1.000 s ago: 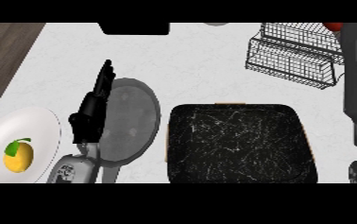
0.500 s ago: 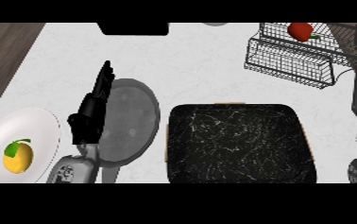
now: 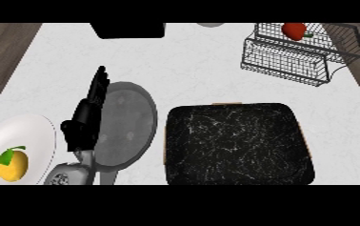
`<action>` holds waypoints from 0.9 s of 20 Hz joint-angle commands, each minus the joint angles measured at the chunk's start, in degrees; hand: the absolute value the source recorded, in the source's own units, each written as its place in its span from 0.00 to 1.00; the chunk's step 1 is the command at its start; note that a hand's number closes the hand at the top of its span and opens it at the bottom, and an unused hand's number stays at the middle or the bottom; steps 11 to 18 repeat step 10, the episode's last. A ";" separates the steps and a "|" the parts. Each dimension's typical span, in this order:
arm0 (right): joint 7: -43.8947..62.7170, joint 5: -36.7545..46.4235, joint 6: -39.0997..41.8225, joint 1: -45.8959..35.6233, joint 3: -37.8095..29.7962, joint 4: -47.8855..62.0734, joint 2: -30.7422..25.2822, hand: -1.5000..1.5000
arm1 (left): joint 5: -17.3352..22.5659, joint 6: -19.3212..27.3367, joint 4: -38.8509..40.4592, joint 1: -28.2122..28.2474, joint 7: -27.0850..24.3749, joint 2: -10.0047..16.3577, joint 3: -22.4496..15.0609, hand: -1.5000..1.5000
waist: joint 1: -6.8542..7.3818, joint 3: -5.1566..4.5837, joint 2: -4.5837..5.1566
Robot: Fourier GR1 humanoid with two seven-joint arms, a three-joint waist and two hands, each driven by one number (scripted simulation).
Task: Pick the bell pepper from the tray and place it in the tiered basket
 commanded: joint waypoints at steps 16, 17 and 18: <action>-4.12 -28.41 18.58 31.58 -21.01 -39.14 3.74 0.00 | 1.27 -0.68 -3.16 2.90 1.58 1.71 1.98 0.50 | -1.83 0.07 -0.42; -4.12 -28.41 18.58 31.58 -21.01 -39.14 3.74 0.00 | 1.27 -0.68 -3.16 2.90 1.58 1.71 1.98 0.50 | -1.83 0.07 -0.42; -4.12 -28.41 18.58 31.58 -21.01 -39.14 3.74 0.00 | 1.27 -0.68 -3.16 2.90 1.58 1.71 1.98 0.50 | -1.83 0.07 -0.42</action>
